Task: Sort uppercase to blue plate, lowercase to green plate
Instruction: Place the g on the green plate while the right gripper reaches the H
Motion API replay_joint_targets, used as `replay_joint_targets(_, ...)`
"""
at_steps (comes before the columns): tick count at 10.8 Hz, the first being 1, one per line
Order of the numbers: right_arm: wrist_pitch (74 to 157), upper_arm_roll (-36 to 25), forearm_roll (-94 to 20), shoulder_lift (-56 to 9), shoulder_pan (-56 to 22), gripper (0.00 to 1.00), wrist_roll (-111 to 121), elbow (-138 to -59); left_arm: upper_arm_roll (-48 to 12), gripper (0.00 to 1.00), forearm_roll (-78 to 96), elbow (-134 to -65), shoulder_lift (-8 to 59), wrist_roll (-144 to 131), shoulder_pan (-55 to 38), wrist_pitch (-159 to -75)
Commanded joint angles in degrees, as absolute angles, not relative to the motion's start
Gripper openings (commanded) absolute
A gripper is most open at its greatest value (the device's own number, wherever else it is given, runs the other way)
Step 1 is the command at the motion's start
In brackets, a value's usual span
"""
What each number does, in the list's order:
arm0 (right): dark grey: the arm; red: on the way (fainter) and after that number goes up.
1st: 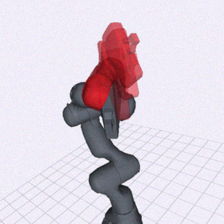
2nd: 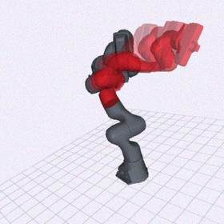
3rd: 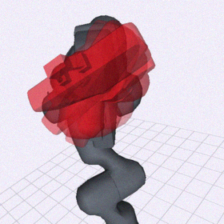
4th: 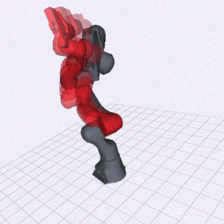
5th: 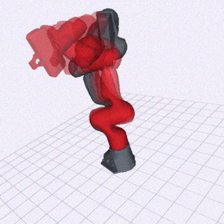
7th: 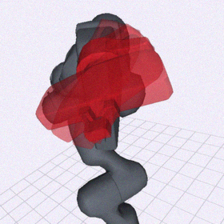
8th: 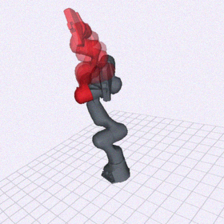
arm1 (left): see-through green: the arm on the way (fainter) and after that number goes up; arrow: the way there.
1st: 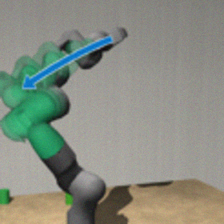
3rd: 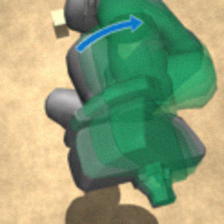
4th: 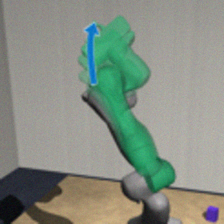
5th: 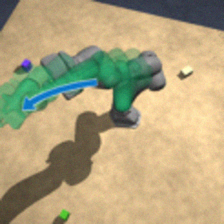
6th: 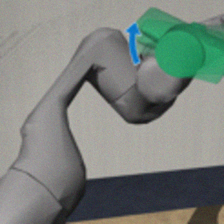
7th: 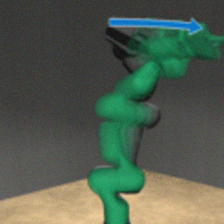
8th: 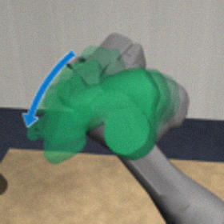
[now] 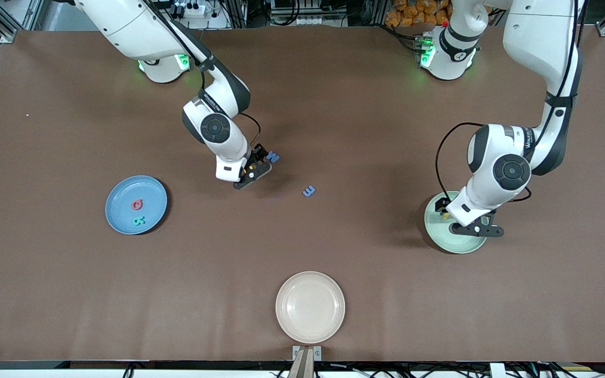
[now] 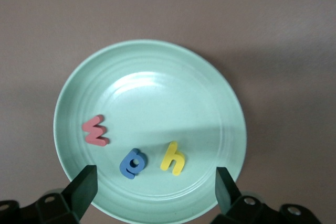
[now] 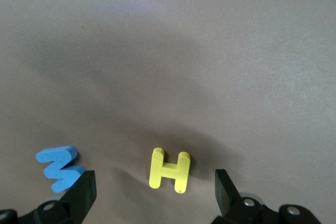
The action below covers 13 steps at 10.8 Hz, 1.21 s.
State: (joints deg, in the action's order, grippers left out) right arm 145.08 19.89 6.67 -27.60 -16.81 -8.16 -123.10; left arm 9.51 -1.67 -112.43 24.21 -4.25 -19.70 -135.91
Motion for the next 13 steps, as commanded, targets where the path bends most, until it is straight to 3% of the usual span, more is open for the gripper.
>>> replay_joint_targets(1, 145.81, 19.16, 15.16, -28.47, -18.19, 1.0, -18.41, -123.75, 9.58, 1.0, -1.93, -111.37, 22.41, -4.39, -21.09, -133.78)
replay_joint_targets(8, 149.5, 19.34, 18.72, -30.32, -16.44, 1.0, -21.97, -123.57, 9.32, 1.0, -1.58, -105.74, 24.26, -10.53, -29.87, -131.14)
replay_joint_targets(9, 149.5, 19.34, 18.72, -30.24, -16.52, 1.0, -21.97, -123.57, 9.32, 0.96, -1.76, -104.95, 24.61, -10.63, -30.14, -129.65)
replay_joint_targets(12, 149.5, 19.34, 18.72, -29.53, -16.52, 1.0, -21.97, -123.75, 8.88, 0.51, -1.67, -102.04, 25.31, -11.94, -31.28, -125.95)
replay_joint_targets(13, 149.5, 19.42, 18.72, -29.18, -16.52, 1.0, -22.06, -123.84, 8.35, 0.31, -1.76, -101.95, 25.31, -14.04, -31.9, -125.86)
